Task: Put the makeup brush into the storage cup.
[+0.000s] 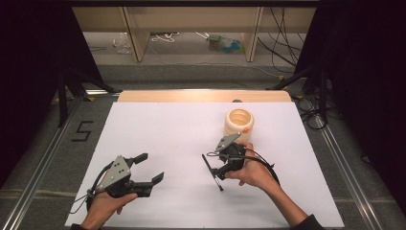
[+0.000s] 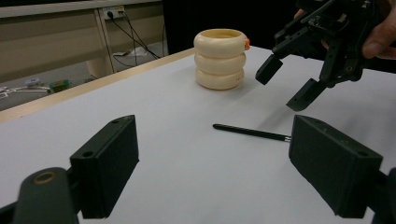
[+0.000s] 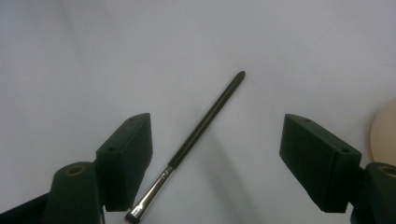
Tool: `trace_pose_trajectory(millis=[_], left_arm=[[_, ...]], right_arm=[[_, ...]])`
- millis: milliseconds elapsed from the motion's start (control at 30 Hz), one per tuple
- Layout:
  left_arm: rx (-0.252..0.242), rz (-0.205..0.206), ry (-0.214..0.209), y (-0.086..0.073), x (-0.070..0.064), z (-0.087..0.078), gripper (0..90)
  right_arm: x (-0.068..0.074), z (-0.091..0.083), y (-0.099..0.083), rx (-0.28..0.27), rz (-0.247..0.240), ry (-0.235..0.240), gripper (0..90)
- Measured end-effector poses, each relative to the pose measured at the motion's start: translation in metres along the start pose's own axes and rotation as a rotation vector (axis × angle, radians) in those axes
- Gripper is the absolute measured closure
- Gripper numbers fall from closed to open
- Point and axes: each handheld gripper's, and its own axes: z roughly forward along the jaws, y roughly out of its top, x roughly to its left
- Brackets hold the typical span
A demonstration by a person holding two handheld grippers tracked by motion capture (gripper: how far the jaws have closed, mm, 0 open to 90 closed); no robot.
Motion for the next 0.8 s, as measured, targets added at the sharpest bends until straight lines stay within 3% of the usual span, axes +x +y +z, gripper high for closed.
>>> trace_pose_trajectory(millis=[300,800], left_arm=[[0.001,0.003,-0.001,0.000,0.000,0.000,16.1],[0.005,0.006,-0.005,0.000,-0.001,0.001,16.1]], right_arm=[[0.002,0.012,0.004,0.075,-0.004,0.041,29.2],[0.002,0.025,0.006,0.141,-0.017,0.051,33.9]])
